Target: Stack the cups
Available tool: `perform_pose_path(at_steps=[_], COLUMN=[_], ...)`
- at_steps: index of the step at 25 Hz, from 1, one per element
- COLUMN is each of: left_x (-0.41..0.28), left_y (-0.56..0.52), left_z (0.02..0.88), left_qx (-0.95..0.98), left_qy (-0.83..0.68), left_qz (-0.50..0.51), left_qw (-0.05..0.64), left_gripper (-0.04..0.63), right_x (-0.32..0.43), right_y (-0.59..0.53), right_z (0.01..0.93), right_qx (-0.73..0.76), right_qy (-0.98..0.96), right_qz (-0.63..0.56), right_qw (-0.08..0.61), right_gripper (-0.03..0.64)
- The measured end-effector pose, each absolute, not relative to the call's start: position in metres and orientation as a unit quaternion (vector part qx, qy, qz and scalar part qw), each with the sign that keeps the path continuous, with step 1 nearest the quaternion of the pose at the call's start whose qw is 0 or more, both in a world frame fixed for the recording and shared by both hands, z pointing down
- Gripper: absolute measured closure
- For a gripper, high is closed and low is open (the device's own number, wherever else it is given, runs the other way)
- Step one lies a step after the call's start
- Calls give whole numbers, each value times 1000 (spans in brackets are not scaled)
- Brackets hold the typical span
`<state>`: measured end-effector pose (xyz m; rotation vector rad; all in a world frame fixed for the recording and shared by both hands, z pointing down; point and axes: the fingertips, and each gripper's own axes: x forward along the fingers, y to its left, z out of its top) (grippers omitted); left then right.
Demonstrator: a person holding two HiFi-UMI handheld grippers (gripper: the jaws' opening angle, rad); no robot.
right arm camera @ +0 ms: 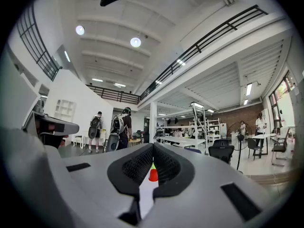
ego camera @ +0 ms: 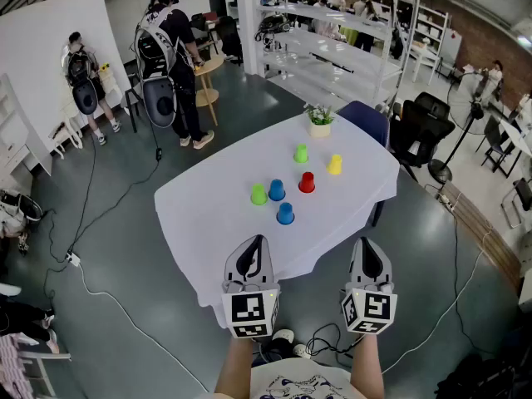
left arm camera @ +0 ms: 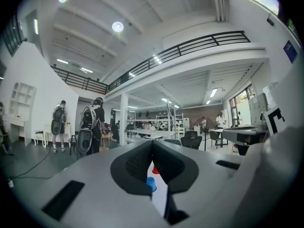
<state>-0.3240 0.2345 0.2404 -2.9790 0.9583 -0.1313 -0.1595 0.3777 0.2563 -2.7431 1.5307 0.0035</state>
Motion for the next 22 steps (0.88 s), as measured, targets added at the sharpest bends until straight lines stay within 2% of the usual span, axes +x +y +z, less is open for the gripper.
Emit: perform_pose_path(at_steps=[22], left_x=[-332], left_y=[181], left_z=[255], left_qx=[-953], left_qy=[301], left_qz=[-43], left_qw=[-13], left_gripper=[581], right_x=[-164], right_y=[335], right_z=[267], right_qx=[-882], right_qy=[470], right_qz=[-4], right_qw=[8], right_gripper=[600])
